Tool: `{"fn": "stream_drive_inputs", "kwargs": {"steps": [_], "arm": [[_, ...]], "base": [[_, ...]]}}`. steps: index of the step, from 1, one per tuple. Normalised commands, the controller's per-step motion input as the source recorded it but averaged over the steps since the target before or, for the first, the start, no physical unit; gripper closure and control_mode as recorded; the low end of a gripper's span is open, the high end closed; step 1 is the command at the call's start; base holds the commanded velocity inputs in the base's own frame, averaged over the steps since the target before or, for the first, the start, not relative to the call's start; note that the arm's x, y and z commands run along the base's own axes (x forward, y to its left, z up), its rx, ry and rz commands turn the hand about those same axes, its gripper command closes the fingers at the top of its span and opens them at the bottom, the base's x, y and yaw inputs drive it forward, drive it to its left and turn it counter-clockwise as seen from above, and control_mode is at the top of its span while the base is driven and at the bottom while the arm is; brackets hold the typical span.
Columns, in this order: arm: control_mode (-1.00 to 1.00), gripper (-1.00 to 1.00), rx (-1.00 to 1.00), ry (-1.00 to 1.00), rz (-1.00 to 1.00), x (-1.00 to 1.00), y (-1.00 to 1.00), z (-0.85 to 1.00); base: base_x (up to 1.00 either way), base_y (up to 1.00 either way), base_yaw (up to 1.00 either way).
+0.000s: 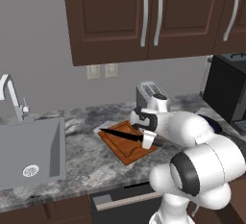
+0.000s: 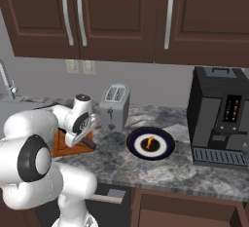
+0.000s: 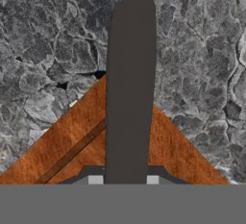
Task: Pick up the knife from the drawer and place it on the cutting board. Then place the meat from the plate to the cutting board.
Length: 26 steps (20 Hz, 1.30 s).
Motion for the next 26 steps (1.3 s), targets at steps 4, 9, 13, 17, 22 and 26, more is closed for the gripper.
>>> {"fn": "stream_drive_inputs", "kwargs": {"steps": [4, 9, 13, 17, 22, 26], "arm": [[-1.0, 1.0, -0.01, 0.0, 0.0, 0.37, 0.0, -0.2], [-1.0, 1.0, 0.0, 0.0, 0.0, 0.24, 0.0, -0.17], [-1.0, 1.0, 0.0, 0.0, -0.02, 0.07, 0.12, -0.13], [-1.0, 1.0, 0.0, 0.01, -0.05, 0.04, 0.04, -0.19], [-1.0, 1.0, 0.0, 0.01, -0.07, 0.01, 0.11, -0.27], [-1.0, -1.0, -0.04, -0.02, -0.1, -0.03, 0.36, -0.32]], "base": [[0.0, 0.0, 0.0], [0.0, 0.0, 0.0], [0.0, 0.0, 0.0], [0.0, 0.0, 0.0], [0.0, 0.0, 0.0], [0.0, 0.0, 0.0]]}}
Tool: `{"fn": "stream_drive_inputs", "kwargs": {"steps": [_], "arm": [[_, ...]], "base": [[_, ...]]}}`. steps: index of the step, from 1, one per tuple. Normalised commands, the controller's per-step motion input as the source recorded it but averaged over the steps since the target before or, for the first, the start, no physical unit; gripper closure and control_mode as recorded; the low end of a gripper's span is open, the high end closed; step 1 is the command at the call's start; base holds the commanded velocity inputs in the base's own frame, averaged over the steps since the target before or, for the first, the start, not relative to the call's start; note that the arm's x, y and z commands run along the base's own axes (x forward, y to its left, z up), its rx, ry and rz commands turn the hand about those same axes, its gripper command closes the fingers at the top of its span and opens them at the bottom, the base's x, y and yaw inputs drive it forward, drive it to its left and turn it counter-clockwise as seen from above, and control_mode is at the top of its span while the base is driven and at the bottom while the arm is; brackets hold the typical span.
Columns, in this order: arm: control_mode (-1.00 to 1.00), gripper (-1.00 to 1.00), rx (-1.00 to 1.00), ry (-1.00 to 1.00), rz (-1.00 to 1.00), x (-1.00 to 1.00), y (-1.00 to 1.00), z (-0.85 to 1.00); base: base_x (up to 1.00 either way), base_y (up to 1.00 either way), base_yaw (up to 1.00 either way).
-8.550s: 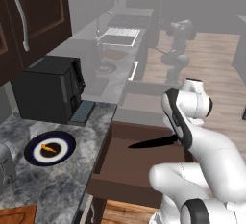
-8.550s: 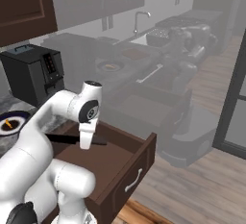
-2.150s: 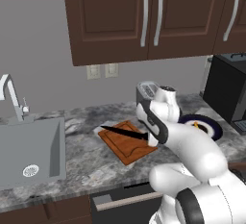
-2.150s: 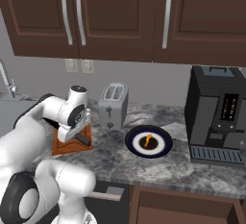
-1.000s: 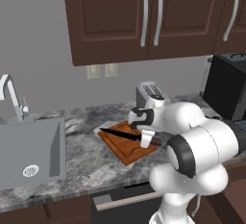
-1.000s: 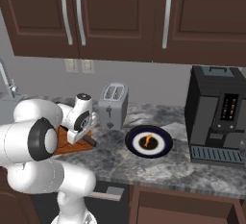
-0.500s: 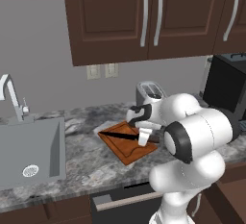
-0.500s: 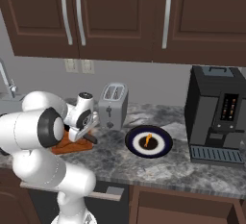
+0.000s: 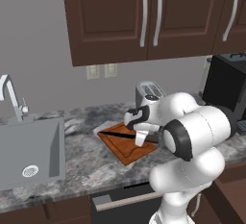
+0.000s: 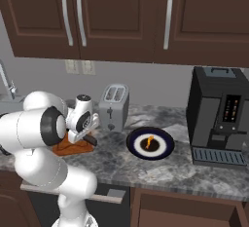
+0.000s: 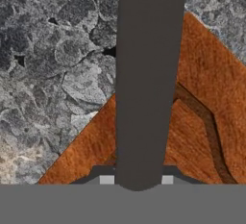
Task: Pick up the knife from the drawer and place it on the cutting board. Then place the meat from the plate to the cutting board.
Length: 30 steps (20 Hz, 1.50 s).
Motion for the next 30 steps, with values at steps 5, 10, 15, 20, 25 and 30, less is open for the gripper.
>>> {"fn": "stream_drive_inputs", "kwargs": {"steps": [5, 10, 15, 20, 25, 30], "arm": [[-1.0, -1.0, -0.01, 0.0, -0.1, 0.0, 0.17, -0.11], [-1.0, -1.0, 0.0, 0.0, -0.05, -0.07, 0.0, 0.0], [-1.0, -1.0, 0.0, -0.01, -0.03, -0.12, 0.0, 0.0], [-1.0, -1.0, 0.0, -0.06, -0.02, -0.26, 0.0, 0.07], [-1.0, -1.0, 0.0, -0.14, 0.0, -0.3, 0.0, 0.34], [-1.0, -1.0, 0.0, -0.15, 0.0, -0.37, 0.0, 0.44]], "base": [[0.0, 0.0, 0.0], [0.0, 0.0, 0.0], [0.0, 0.0, 0.0], [0.0, 0.0, 0.0], [0.0, 0.0, 0.0], [0.0, 0.0, 0.0]]}}
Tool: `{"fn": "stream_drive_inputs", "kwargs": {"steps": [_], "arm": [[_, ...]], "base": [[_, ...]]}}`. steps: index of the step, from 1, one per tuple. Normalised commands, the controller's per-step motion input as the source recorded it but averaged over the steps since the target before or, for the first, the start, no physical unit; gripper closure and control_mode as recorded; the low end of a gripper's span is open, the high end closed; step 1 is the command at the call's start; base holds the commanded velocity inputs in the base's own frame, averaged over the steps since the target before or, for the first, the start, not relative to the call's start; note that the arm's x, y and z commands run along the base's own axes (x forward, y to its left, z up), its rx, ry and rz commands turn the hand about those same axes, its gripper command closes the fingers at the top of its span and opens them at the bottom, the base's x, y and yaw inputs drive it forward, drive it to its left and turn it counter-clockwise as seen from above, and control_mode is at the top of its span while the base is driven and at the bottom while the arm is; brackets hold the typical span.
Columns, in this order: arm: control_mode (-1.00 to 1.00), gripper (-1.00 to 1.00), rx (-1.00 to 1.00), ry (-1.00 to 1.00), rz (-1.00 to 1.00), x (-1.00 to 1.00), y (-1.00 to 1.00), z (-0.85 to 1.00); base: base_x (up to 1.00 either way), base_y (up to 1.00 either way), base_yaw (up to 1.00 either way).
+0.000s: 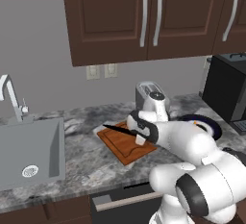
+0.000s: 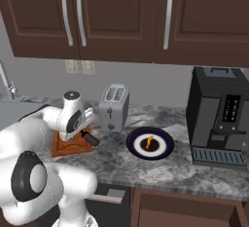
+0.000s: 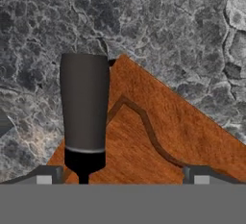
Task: Pick up the knife from the drawer and place it on the cutting board. Then place the meat from the plate to the cutting board.
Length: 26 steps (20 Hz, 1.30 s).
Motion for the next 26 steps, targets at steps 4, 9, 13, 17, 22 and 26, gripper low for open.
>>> {"fn": "stream_drive_inputs", "kwargs": {"steps": [4, 9, 13, 17, 22, 26], "arm": [[-1.0, -1.0, 0.01, -0.18, 0.0, -0.48, -0.07, 0.47], [-1.0, -1.0, 0.01, -0.17, 0.0, -0.49, -0.22, 0.44], [-1.0, -1.0, 0.08, -0.07, 0.0, -0.48, -0.58, 0.38], [-1.0, -1.0, 0.08, 0.0, 0.0, -0.29, -0.47, 0.48], [-1.0, -1.0, 0.02, 0.03, -0.05, -0.06, -0.22, 0.55], [-1.0, -1.0, 0.0, 0.07, -0.13, -0.01, -0.34, 0.47]], "base": [[0.0, 0.0, 0.0], [0.0, 0.0, 0.0], [0.0, 0.0, 0.0], [0.0, 0.0, 0.0], [0.0, 0.0, 0.0], [0.0, 0.0, 0.0]]}}
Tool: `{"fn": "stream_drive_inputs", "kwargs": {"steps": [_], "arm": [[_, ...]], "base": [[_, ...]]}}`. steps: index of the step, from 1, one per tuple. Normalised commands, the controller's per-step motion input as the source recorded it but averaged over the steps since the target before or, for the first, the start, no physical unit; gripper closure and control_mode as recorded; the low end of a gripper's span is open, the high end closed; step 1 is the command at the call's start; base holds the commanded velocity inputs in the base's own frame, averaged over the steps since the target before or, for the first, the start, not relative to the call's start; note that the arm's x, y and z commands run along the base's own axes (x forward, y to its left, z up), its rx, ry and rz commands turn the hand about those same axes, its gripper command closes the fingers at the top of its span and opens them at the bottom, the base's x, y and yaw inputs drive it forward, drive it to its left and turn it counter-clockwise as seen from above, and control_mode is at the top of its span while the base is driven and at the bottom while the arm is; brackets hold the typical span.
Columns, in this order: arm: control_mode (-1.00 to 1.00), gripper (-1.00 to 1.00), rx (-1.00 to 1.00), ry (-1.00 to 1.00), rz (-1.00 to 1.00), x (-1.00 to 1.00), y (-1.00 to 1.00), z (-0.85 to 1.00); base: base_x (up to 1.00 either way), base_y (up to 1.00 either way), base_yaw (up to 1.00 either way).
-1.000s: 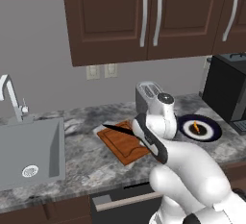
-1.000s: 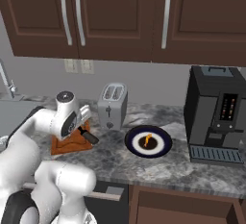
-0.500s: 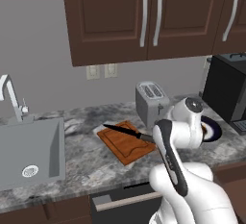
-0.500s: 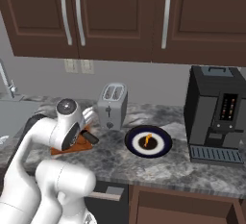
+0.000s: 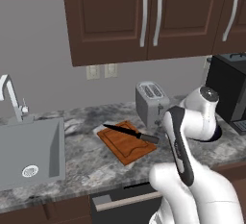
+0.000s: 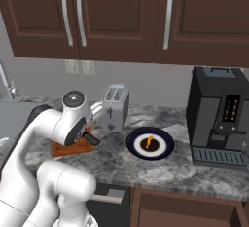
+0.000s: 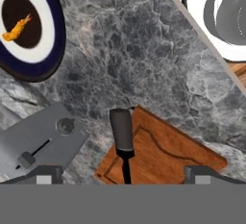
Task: Pick up the knife from the drawer and place it on the cutting board. Then place the meat from the plate to the cutting board.
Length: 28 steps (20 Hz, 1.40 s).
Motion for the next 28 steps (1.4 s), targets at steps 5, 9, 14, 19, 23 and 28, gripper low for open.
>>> {"fn": "stream_drive_inputs", "kwargs": {"steps": [5, 9, 14, 19, 23, 28], "arm": [[-1.0, -1.0, 0.0, 0.06, -0.15, -0.01, -0.38, 0.33], [-1.0, -1.0, 0.02, 0.0, -0.14, -0.15, -0.34, 0.17], [-1.0, -1.0, 0.0, 0.0, -0.09, -0.24, -0.27, 0.04], [-1.0, -1.0, 0.0, 0.01, -0.06, -0.11, -0.15, 0.04], [-1.0, -1.0, 0.0, 0.11, -0.17, 0.0, -0.23, 0.0], [-1.0, -1.0, 0.0, 0.05, -0.19, 0.0, -0.33, 0.0]], "base": [[0.0, 0.0, 0.0], [0.0, 0.0, 0.0], [0.0, 0.0, 0.0], [0.0, 0.0, 0.0], [0.0, 0.0, 0.0], [0.0, 0.0, 0.0]]}}
